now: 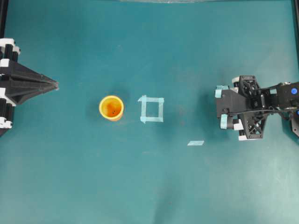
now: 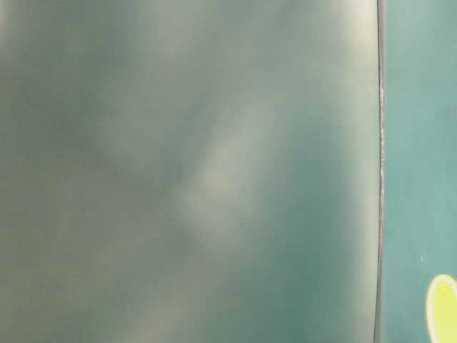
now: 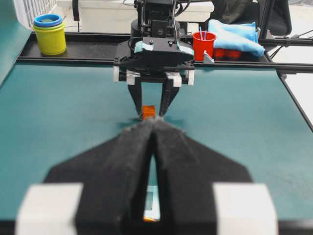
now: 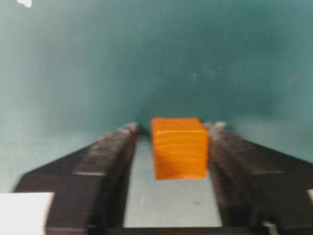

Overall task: Lift the orange block with right arm.
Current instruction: 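Close the right gripper on the orange cube and raise it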

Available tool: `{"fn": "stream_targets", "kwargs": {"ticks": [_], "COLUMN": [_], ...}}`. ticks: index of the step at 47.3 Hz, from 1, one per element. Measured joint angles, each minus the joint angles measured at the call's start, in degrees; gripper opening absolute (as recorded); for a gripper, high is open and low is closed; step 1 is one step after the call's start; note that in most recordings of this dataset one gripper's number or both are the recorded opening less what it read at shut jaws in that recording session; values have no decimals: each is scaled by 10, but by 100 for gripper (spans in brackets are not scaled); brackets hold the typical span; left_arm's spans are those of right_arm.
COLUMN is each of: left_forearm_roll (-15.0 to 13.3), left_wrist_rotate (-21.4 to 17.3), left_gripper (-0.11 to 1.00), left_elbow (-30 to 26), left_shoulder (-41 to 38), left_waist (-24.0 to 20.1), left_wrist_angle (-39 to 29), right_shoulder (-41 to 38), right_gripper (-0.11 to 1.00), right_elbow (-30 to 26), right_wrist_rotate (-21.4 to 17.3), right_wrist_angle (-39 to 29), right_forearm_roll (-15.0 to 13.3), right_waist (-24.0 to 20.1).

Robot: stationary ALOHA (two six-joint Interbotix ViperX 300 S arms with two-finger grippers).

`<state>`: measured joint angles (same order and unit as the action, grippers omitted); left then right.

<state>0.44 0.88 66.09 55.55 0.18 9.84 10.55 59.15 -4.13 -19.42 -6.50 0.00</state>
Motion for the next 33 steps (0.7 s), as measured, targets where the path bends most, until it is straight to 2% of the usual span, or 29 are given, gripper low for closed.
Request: {"fn": "stream_targets", "kwargs": {"ticks": [3,13,33], "left_forearm_roll": [0,-1,0], "left_wrist_rotate": [0,0,0], "left_gripper": [0,0,0], "left_elbow": [0,1,0], "left_shoulder": [0,0,-1], "left_waist": [0,0,0], "left_wrist_angle": [0,-4,-5], "right_shoulder": [1,26,131], "right_gripper": [39,39,39], "right_elbow": [-1,-15,-49], "right_wrist_rotate": [0,0,0], "right_wrist_angle": [-3,-34,-171], "right_forearm_roll": [-1,-1,-1], "right_waist": [0,-1,0]}}
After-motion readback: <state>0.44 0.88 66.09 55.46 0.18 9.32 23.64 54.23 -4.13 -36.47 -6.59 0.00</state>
